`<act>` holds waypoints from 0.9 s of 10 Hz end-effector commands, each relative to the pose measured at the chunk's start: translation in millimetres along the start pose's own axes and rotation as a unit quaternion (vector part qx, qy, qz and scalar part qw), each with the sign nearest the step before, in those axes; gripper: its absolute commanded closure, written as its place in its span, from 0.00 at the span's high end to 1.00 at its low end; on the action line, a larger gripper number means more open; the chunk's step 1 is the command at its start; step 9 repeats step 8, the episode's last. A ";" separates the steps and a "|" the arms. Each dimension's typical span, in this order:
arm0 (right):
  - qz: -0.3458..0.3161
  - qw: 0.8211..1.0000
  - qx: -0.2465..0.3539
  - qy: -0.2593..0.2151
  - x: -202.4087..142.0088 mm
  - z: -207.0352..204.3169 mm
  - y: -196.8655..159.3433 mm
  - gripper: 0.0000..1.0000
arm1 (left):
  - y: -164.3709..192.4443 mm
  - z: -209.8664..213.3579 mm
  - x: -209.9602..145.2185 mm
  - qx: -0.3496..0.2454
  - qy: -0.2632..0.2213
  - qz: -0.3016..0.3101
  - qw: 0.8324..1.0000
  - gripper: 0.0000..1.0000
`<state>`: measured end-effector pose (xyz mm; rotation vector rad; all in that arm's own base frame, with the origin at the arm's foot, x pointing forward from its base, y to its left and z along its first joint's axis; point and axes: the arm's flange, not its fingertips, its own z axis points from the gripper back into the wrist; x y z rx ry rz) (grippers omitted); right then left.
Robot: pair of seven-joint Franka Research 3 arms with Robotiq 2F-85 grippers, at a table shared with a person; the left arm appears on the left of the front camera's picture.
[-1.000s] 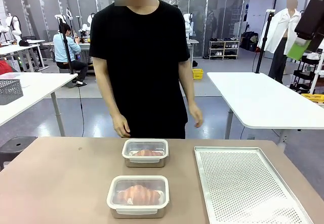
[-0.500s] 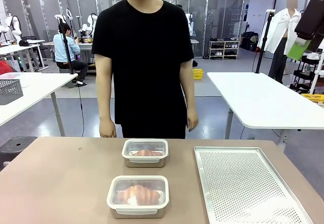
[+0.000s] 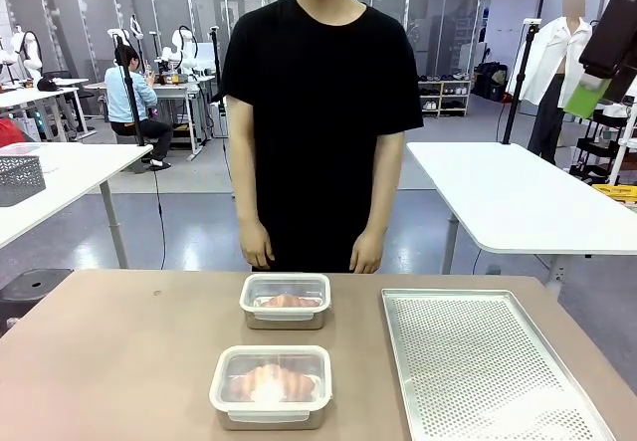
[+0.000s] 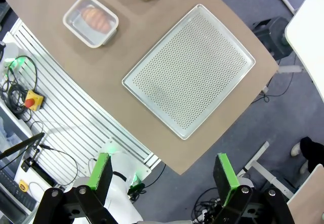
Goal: Place the bread into the airtight container.
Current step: Pick up a Butter Roll and place it into an empty Airtight Container.
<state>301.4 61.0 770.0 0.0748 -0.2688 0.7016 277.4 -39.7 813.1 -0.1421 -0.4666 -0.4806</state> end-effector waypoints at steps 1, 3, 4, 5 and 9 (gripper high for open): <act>0.003 1.000 -0.004 -0.002 -3.8 -2.5 -0.5 1.00 | -0.1 0.2 -1.4 -0.002 0.000 -0.002 1.000 1.00; 0.003 1.000 -0.004 -0.002 -3.8 -2.5 -0.5 1.00 | -0.1 0.2 -1.4 -0.002 0.000 -0.002 1.000 1.00; 0.003 1.000 -0.004 -0.002 -3.8 -2.5 -0.5 1.00 | -0.1 0.2 -1.4 -0.002 0.000 -0.002 1.000 1.00; 0.003 1.000 -0.004 -0.002 -3.8 -2.5 -0.5 1.00 | -0.1 0.2 -1.4 -0.002 0.000 -0.002 1.000 1.00; 0.003 1.000 -0.004 -0.002 -3.8 -2.5 -0.5 1.00 | -0.1 0.2 -1.4 -0.002 0.000 -0.002 1.000 1.00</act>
